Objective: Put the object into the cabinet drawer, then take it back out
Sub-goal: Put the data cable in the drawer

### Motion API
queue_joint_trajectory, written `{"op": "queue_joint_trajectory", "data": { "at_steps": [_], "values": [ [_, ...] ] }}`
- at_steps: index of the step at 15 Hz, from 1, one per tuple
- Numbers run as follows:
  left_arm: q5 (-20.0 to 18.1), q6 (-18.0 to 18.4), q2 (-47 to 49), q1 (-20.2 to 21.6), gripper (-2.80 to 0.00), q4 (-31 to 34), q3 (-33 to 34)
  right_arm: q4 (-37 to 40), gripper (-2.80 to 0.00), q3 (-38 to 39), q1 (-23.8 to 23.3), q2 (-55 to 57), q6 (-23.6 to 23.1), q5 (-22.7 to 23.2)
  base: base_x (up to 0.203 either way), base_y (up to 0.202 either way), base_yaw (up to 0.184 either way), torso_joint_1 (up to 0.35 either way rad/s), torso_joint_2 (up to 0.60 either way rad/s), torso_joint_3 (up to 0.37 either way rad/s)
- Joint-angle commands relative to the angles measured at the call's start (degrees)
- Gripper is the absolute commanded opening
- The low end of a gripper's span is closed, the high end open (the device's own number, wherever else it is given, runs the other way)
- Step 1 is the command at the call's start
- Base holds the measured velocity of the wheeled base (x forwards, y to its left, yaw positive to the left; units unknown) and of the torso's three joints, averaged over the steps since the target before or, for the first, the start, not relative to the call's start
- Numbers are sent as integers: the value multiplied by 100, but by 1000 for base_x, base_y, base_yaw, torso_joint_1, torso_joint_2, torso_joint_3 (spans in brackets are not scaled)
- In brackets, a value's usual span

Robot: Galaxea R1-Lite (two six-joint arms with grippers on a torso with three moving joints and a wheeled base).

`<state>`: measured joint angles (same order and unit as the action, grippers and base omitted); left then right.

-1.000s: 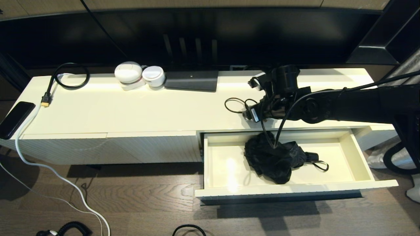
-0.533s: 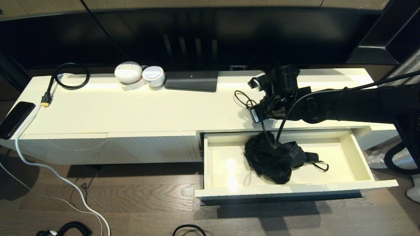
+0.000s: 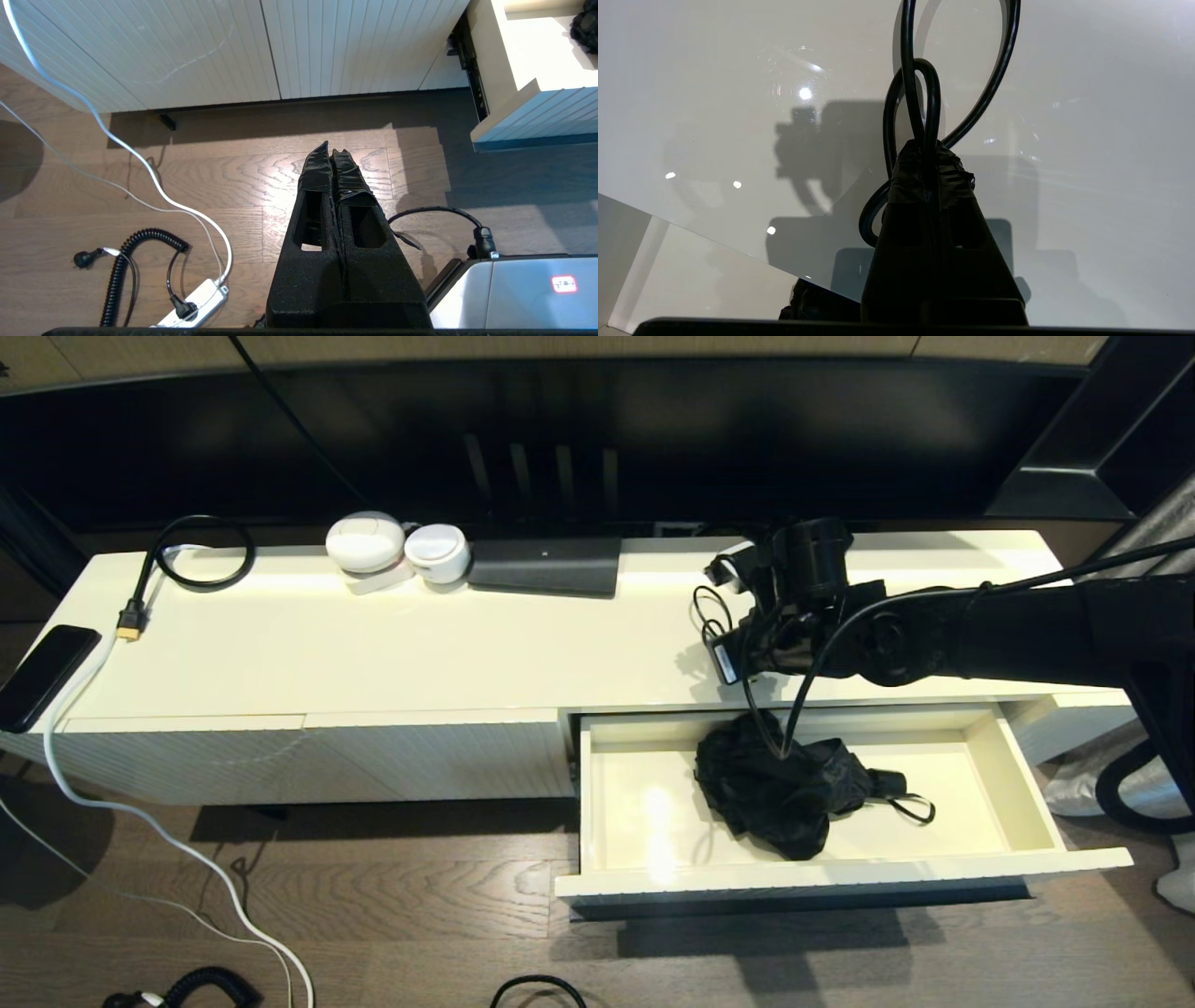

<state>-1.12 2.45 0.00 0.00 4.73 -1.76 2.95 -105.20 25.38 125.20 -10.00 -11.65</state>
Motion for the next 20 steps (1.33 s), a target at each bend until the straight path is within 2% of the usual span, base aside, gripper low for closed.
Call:
{"op": "queue_joint_trajectory", "data": {
  "at_steps": [1, 5, 8, 12, 15, 20],
  "values": [
    [-2, 1, 0, 0, -280, 2, 0, -5, -280, 31, 2, -147, -3, -11, 0, 0, 0, 0, 0, 0],
    [-2, 1, 0, 0, -280, 2, 0, 324, -280, 130, -5, -673, -73, -36, 0, 0, 0, 0, 0, 0],
    [-2, 1, 0, 0, -280, 2, 0, 803, -280, 788, -4, -1412, -93, -54, 0, 0, 0, 0, 0, 0],
    [-2, 1, 0, 0, -280, 2, 0, 836, -280, 2265, 19, -2332, -87, -68, 0, 0, 0, 0, 0, 0],
    [-2, 1, 0, 0, -280, 2, 0, 837, -280, 3049, 27, -2820, -52, -58, 0, 0, 0, 0, 0, 0],
    [-2, 1, 0, 0, -280, 2, 0, 618, -280, 4507, 25, -3224, -5, -32, 0, 0, 0, 0, 0, 0]
  ]
}}
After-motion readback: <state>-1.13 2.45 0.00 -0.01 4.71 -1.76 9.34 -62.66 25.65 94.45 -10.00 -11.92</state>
